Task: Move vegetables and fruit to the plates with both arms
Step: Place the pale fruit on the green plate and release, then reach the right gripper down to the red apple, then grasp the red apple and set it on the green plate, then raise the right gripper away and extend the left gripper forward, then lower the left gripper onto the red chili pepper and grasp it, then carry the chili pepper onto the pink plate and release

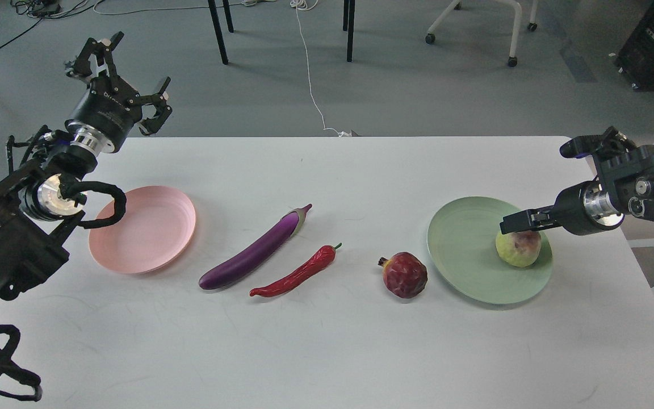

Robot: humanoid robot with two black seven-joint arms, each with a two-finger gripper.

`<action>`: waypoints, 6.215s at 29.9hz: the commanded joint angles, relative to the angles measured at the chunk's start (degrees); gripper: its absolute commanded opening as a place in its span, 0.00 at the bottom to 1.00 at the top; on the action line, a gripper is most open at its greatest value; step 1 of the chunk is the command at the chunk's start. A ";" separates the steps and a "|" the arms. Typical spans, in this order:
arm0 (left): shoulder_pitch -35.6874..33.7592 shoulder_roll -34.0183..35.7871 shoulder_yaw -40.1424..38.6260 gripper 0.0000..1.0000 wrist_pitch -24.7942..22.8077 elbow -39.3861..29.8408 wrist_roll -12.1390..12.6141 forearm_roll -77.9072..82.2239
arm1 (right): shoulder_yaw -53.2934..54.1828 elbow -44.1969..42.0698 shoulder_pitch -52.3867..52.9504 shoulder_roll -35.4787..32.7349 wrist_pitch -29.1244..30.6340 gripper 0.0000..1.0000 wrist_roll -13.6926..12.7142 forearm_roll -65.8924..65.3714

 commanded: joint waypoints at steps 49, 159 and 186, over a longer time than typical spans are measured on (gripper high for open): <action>0.19 1.23 -0.09 0.98 -0.03 0.27 -0.24 -0.18 | -4.38 10.38 17.39 21.77 -1.49 0.44 0.13 2.16; 1.24 0.27 31.99 0.23 17.60 -34.45 2.05 128.06 | 102.40 -30.58 -49.67 6.64 9.28 0.99 0.39 51.90; 5.90 27.25 23.20 0.09 18.66 -28.94 -2.35 95.54 | 102.84 -31.72 -49.67 6.64 9.28 0.99 0.75 51.82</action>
